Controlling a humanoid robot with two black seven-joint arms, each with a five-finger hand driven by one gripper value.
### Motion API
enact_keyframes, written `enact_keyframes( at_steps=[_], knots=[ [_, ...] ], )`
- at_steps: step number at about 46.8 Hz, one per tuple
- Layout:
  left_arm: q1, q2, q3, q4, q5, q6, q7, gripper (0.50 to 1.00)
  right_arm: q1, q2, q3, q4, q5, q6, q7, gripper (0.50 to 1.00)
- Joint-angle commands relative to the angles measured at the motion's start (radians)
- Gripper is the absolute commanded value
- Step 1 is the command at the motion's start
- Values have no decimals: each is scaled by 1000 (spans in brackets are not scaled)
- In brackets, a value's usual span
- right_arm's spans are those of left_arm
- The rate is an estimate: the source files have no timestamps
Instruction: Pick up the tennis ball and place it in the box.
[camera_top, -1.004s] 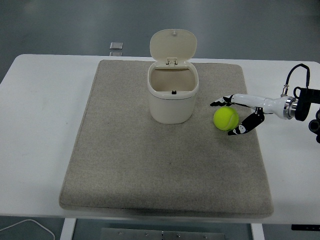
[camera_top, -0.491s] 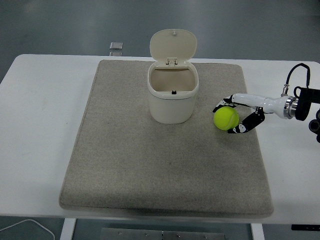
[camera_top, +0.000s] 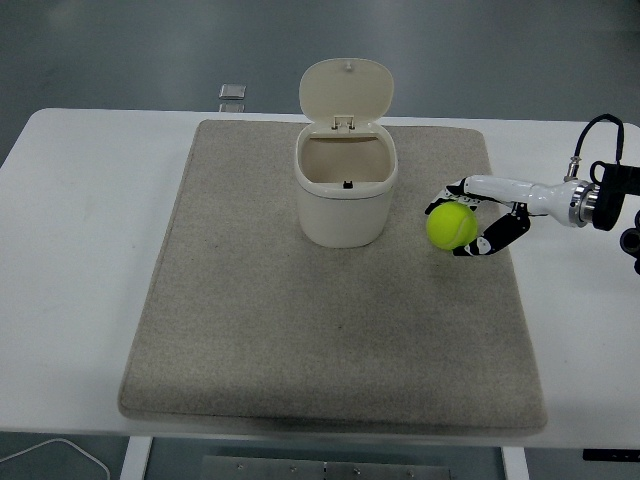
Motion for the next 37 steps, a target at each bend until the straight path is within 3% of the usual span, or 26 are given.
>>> enact_keyframes(
  at_steps=[1, 11, 21, 37],
  knots=[
    [0, 0, 0, 0, 0, -1, 0, 992, 8, -6, 5, 0, 5, 5, 7, 505],
    [0, 0, 0, 0, 0, -1, 0, 992, 60, -45, 26, 3, 39, 14, 59, 500],
    [0, 0, 0, 0, 0, -1, 0, 992, 128, -67, 103, 15, 111, 118, 62, 500],
    [0, 0, 0, 0, 0, -1, 0, 992, 195, 7, 106, 40, 131, 116, 62, 500]
  ],
)
